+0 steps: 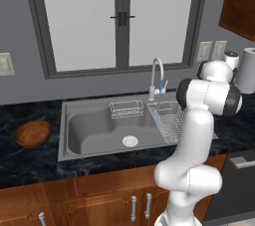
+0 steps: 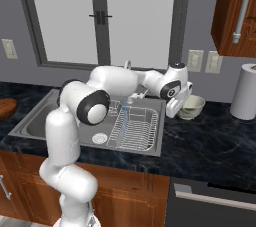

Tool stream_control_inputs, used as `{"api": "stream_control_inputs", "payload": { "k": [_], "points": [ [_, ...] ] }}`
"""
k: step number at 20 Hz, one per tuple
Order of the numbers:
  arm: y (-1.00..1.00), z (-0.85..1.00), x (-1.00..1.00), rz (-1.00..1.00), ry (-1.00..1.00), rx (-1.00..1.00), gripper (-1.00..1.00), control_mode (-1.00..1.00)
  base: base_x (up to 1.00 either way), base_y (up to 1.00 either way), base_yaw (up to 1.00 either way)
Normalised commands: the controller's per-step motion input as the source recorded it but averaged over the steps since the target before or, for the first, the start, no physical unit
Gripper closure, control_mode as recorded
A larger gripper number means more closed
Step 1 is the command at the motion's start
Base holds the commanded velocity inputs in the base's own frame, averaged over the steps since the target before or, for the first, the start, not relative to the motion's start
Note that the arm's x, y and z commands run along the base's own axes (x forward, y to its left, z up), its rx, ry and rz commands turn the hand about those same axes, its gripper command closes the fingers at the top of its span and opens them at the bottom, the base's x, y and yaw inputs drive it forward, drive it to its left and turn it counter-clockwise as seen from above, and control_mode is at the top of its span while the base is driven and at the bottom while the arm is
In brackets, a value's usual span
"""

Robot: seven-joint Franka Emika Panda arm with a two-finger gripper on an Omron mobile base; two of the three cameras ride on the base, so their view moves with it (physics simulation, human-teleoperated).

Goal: Rinse each bowl for a few seconds and place them down in the sink or on the counter.

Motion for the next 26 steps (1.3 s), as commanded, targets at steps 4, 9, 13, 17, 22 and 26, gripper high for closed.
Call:
{"api": "stream_control_inputs", "payload": {
  "k": [4,9,13,17,22,26],
  "points": [
    [0.38,0.26,-0.55,0.09,-0.07,0.0,1.0,-1.0,0.0,0.0,0.0],
    [0.38,0.26,-0.53,0.1,-0.05,0.0,1.0,-1.0,0.0,0.0,0.0],
    [0.33,0.31,-0.48,0.09,-0.01,0.0,1.0,-1.0,0.0,0.0,0.0],
    [0.28,0.3,-0.32,0.07,0.0,0.0,1.0,-1.0,0.0,0.0,0.0],
    [0.3,0.24,-0.21,0.07,0.0,0.0,1.0,-1.0,0.0,0.0,0.0],
    [0.37,0.08,-0.16,0.07,0.0,0.0,1.0,-1.0,0.0,0.0,0.0]
  ]
}}
